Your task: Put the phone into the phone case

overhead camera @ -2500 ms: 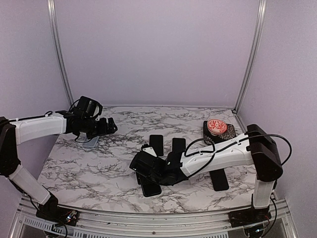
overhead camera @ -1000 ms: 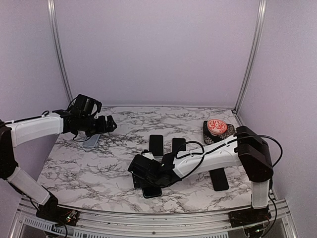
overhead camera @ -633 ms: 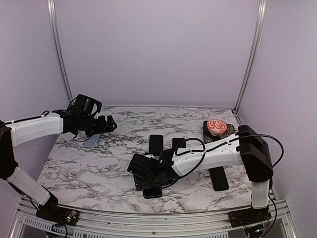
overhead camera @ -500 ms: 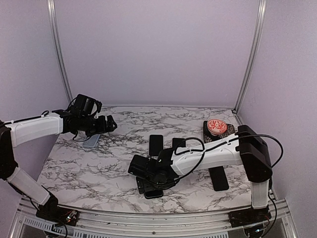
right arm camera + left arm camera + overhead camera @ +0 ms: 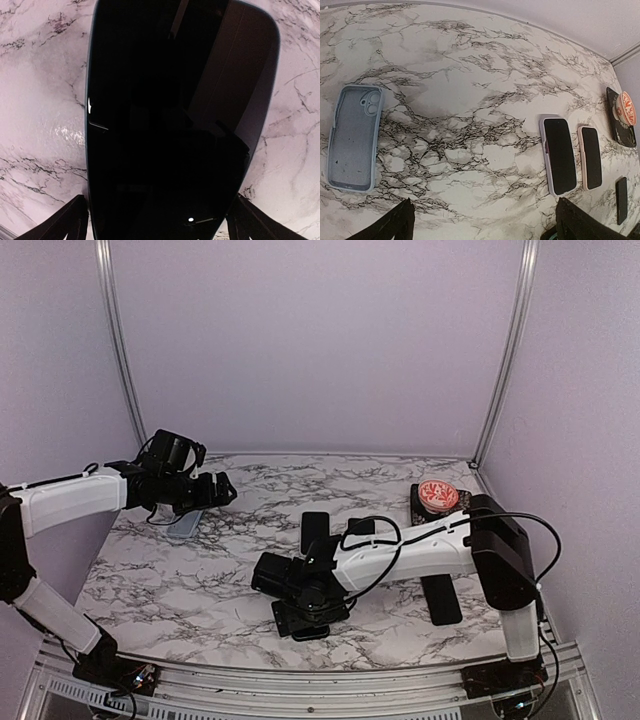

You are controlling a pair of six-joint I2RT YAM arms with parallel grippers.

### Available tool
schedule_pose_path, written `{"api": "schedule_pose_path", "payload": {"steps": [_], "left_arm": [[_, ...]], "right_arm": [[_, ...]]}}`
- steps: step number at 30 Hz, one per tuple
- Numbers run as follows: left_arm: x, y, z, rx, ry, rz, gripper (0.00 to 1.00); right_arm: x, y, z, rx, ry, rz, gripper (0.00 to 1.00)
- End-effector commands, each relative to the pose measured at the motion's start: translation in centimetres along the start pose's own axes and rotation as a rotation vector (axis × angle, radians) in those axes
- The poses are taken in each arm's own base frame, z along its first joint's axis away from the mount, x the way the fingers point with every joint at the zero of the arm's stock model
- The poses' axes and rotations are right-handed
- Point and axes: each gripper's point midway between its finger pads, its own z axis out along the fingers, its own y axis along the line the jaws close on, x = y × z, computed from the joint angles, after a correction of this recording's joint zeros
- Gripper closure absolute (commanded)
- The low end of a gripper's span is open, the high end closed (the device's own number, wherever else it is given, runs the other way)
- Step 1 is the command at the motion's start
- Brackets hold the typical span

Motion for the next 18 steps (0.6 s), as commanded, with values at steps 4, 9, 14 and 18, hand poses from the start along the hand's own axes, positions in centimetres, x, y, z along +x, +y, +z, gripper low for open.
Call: {"api": "schedule_pose_path", "payload": {"steps": [4,9,14,18], "left_arm": [[-1.4,-1.0,-1.4,0.038,-0.050,0.014,0.01],[-1.6,-0.9,-1.5,0.029,-0.060,0.018,0.01],[-1.7,-0.9,-1.7,0.032,-0.067,0.020,0.01],[-1.6,-0.6,-1.6,0.014,-0.067,0.017,0.01]], "right_arm": [[0.9,-0.9,1.4,0.078,0.050,-0.014,0.19],[1.4,-0.9,1.8,0.087,0.074,-0.029,0.30],[0.6,-0.6,1.0,0.070,0.030,-0.022,0.49],[-0.5,0.1,-0.2,0.014,-0.044,-0.019,0.61]]}}
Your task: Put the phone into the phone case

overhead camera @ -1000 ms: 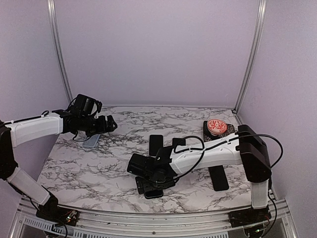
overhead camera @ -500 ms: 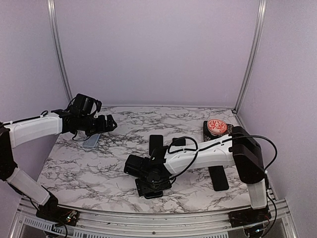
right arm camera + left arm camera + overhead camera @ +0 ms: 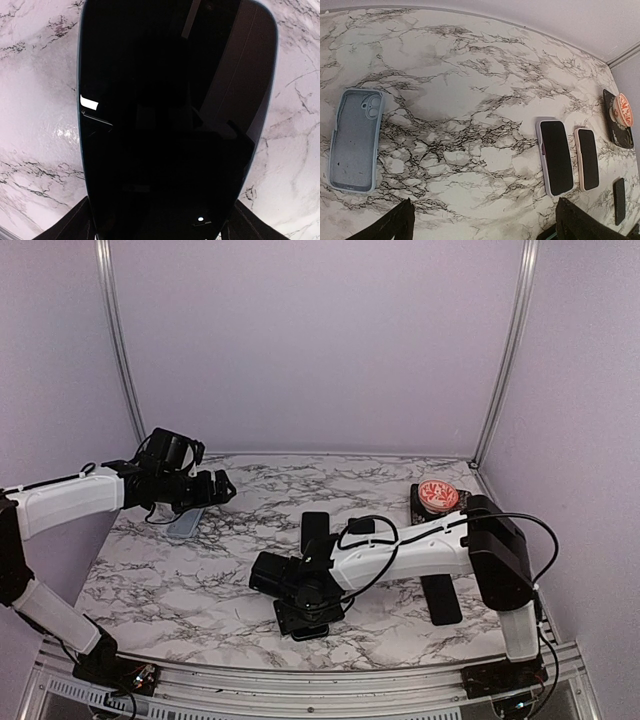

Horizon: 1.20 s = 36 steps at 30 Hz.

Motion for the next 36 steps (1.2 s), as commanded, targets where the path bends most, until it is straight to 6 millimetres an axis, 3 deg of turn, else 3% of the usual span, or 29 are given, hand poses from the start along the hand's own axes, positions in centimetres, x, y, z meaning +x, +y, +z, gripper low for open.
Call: {"api": "schedule_pose_path", "payload": {"steps": [1,6,10,17,22,31,36], "left_arm": [[-1.1,-0.3,-0.9,0.003,-0.049,0.014,0.01],[-0.5,-1.2,-0.6,0.013,-0.037,0.029,0.02],[0.0,-2.8,-1.7,0.050,-0.050,0.041,0.03],[5.3,-6.2,-3.2,0.320,-0.004,-0.157,0.03],[8.6,-9.9,-4.7,0.516,-0.034,-0.219,0.01],[7.4,-15.0,-8.0,0.710,-0.088,-0.092,0.01],[6.0,-15.9,-9.3,0.732,-0.150,-0.032,0.01]], "right_arm": [[-0.2,-0.1,-0.1,-0.013,-0.054,-0.017,0.63],[-1.6,-0.4,-1.9,-0.030,-0.137,0.004,0.72],[-2.6,-0.1,-3.1,-0.085,-0.210,0.020,0.75],[-3.1,-0.5,-3.8,-0.143,-0.273,0.071,0.78],[-4.6,-0.1,-7.0,-0.252,-0.416,0.100,0.81],[-9.2,1.7,-14.9,-0.338,-0.677,0.052,0.83],[-11.4,3.0,-19.1,-0.396,-0.791,0.019,0.82]]}}
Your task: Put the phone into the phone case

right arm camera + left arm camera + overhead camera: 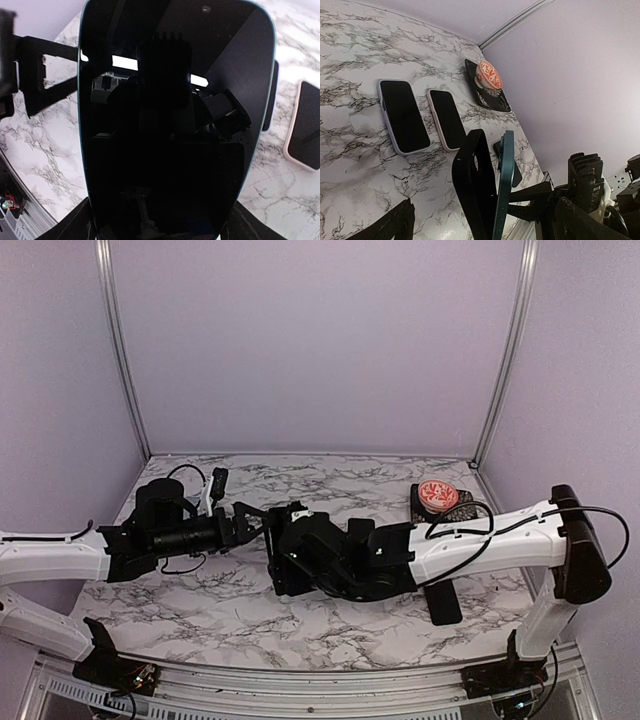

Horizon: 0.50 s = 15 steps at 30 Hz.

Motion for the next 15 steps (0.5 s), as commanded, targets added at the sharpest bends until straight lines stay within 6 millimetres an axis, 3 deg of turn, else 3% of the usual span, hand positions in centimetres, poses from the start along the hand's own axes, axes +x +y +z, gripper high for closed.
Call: {"api": "schedule_pose_path", "payload": {"steps": [1,5,9,14,15], "left_arm": [[-2.9,-4.3,-1.0,0.117,-0.089,0.117,0.01],[-3.2,-4.6,-1.2,0.118,-0.105,0.173,0.13],[-3.2,-4.5,-1.2,0.113,-0.106,0.179,0.48],[-2.5,-4.7,-0.3,0.117,-0.078,0.210,0.55],[-2.3,-4.6,-0.1,0.115,-0.070,0.208,0.61]], "right_arm": [[-7.8,3.7,-3.6,-0.102,-0.234,0.016,0.82],[-9.1,4.8,-4.2,-0.126,-0.261,-0.007,0.82],[-10.0,5.3,-4.9,-0.145,-0.282,-0.014,0.83],[-10.6,6.1,-4.7,-0.144,-0.288,-0.047,0.82],[-10.7,6.3,-4.6,-0.143,-0.283,-0.055,0.83]]}}
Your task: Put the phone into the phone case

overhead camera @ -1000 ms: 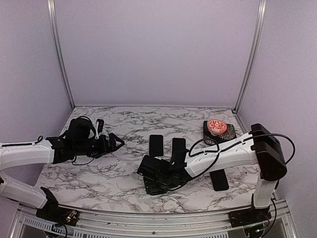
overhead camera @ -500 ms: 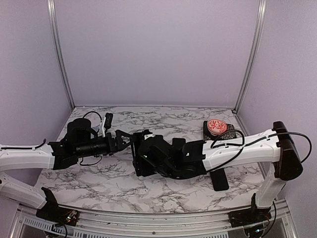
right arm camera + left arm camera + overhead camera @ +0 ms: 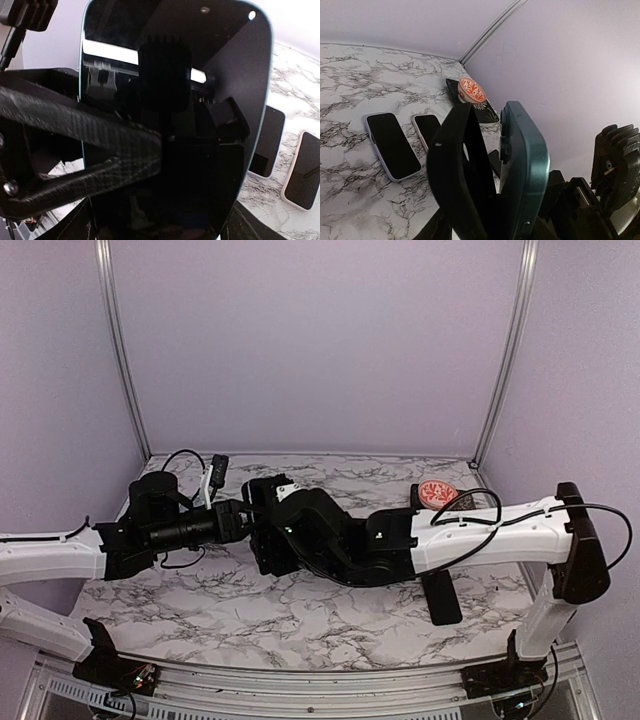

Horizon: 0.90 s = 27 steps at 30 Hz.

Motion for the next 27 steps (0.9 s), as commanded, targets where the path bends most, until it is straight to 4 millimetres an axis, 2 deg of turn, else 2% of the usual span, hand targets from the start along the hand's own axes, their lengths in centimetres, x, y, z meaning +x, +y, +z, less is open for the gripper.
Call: {"api": "schedule_pose_path", "payload": {"steps": [1,3,4,6,8,9,10,11,12,13,16,19,22,25,27], "left_arm": [[-0.8,-1.4,0.7,0.037,-0.014,0.049,0.73],[-1.0,-1.7,0.5,0.043,-0.021,0.058,0.96],[-1.1,-1.9,0.4,0.047,-0.026,0.065,1.00],[-1.2,-2.2,0.1,0.056,-0.030,0.085,1.00],[-1.5,-2.7,-0.4,0.070,-0.042,0.114,1.00],[-1.7,-2.9,-0.6,0.073,-0.048,0.136,1.00],[-1.9,-3.2,-0.8,0.074,-0.053,0.157,1.00],[-2.2,-3.5,-1.1,0.077,-0.059,0.181,1.00],[-2.6,-3.9,-1.3,0.082,-0.064,0.209,1.00],[-2.9,-4.5,-1.6,0.092,-0.068,0.238,1.00],[-4.0,-6.9,-2.9,0.156,-0.083,0.337,1.00],[-4.7,-11.0,-5.0,0.313,-0.091,0.442,1.00],[-5.1,-14.4,-7.3,0.439,-0.111,0.523,1.00],[-5.2,-16.2,-8.6,0.509,-0.119,0.560,1.00],[-5.2,-16.8,-9.0,0.529,-0.120,0.568,1.00]], "right_arm": [[-5.4,2.7,-1.6,-0.054,-0.127,0.021,0.83],[-5.3,2.9,-1.4,-0.059,-0.121,0.016,0.83],[-5.3,2.9,-1.4,-0.063,-0.123,0.017,0.83],[-5.3,2.8,-1.7,-0.074,-0.127,0.019,0.81],[-5.3,2.6,-2.1,-0.079,-0.135,0.010,0.74],[-5.1,2.5,-2.2,-0.087,-0.134,-0.002,0.62],[-5.1,2.5,-2.4,-0.102,-0.131,-0.018,0.45],[-4.9,2.6,-2.6,-0.121,-0.124,-0.040,0.23],[-4.7,2.5,-2.9,-0.138,-0.116,-0.067,0.06],[-4.1,2.3,-3.1,-0.153,-0.097,-0.100,0.02],[-3.2,1.9,-4.8,-0.241,-0.059,-0.208,0.01],[-3.0,2.9,-8.1,-0.462,-0.063,-0.297,0.01],[-3.7,4.1,-11.8,-0.650,-0.160,-0.362,0.01],[-4.3,5.4,-14.0,-0.771,-0.264,-0.406,0.03],[-4.8,5.9,-14.3,-0.796,-0.297,-0.409,0.09]]}}
